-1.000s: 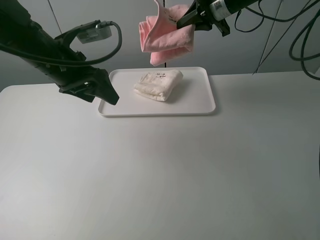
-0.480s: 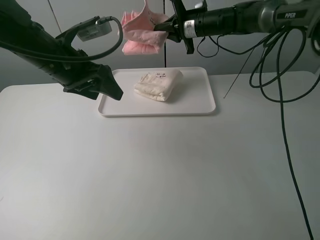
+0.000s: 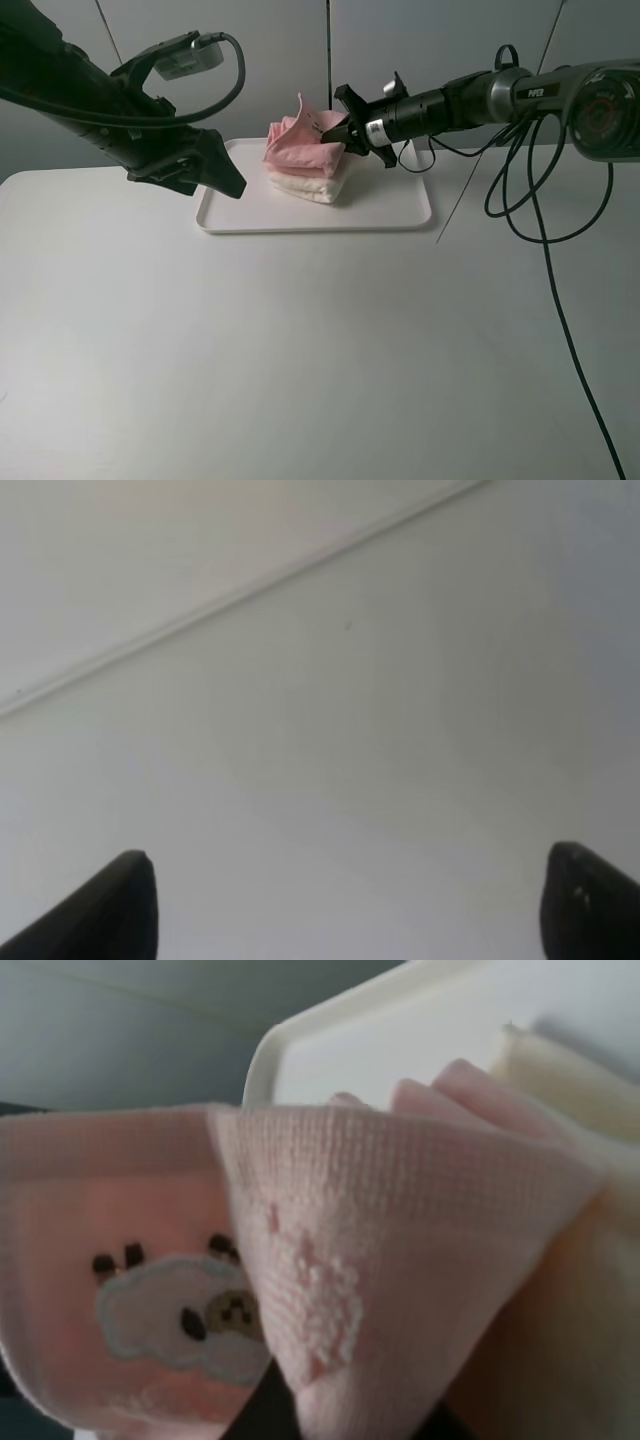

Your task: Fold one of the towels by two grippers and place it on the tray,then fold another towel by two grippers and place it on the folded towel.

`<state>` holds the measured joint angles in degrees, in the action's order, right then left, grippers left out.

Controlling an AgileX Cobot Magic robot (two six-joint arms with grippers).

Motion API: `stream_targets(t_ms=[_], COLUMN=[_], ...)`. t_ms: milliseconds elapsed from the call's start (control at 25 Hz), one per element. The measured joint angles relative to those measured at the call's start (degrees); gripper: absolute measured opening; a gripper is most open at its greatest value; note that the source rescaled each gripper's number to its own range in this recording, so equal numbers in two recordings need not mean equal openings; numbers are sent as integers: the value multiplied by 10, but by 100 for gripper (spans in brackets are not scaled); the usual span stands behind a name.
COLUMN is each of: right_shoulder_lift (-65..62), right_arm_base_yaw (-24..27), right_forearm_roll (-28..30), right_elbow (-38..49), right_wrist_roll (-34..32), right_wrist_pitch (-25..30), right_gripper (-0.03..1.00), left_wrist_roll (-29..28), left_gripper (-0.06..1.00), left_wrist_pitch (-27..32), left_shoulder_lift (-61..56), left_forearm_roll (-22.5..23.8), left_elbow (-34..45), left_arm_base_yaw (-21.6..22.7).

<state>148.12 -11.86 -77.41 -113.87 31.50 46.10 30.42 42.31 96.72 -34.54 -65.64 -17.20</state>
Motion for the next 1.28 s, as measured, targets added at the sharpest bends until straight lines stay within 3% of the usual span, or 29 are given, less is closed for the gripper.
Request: stream_targets(t_ms=[80, 120, 200, 280, 360, 440, 560, 760, 880, 960, 1080, 1280], right_shoulder_lift=[0, 0, 0, 0, 0, -5, -32, -120, -193, -254, -354, -547], right_arm_base_yaw=[0, 0, 0, 0, 0, 2, 14, 35, 38, 38, 38, 34], right_forearm_roll=[4, 4, 4, 3, 2, 7, 63, 256, 382, 449, 496, 533], right_elbow=[0, 0, 0, 0, 0, 0, 0, 0, 1, 10, 67, 271], right_wrist_roll=[0, 0, 0, 0, 0, 1, -12, -95, -128, -135, -137, -120], right_wrist_pitch=[0, 0, 4, 17, 32, 50, 63, 71, 83, 94, 96, 72], right_gripper=[12, 19, 45, 81, 96, 99, 99, 99, 99, 94, 84, 82], left_wrist_roll=[4, 4, 5, 6, 6, 7, 8, 8, 8, -6, -49, -82], left_gripper=[99, 99, 99, 99, 99, 99, 99, 99, 99, 99, 99, 99], left_wrist_pitch=[0, 0, 0, 0, 0, 4, 13, 11, -2, -5, -6, 17], left_shoulder_lift=[0, 0, 0, 0, 0, 0, -1, -34, -83, -124, -183, -296], left_forearm_roll=[0, 0, 0, 0, 0, 0, 0, 1, 19, 40, 87, 122], left_elbow=[0, 0, 0, 0, 0, 0, 0, 1, 2, 2, 11, 107], left_arm_base_yaw=[0, 0, 0, 0, 0, 0, 0, 0, 0, 4, 26, 102])
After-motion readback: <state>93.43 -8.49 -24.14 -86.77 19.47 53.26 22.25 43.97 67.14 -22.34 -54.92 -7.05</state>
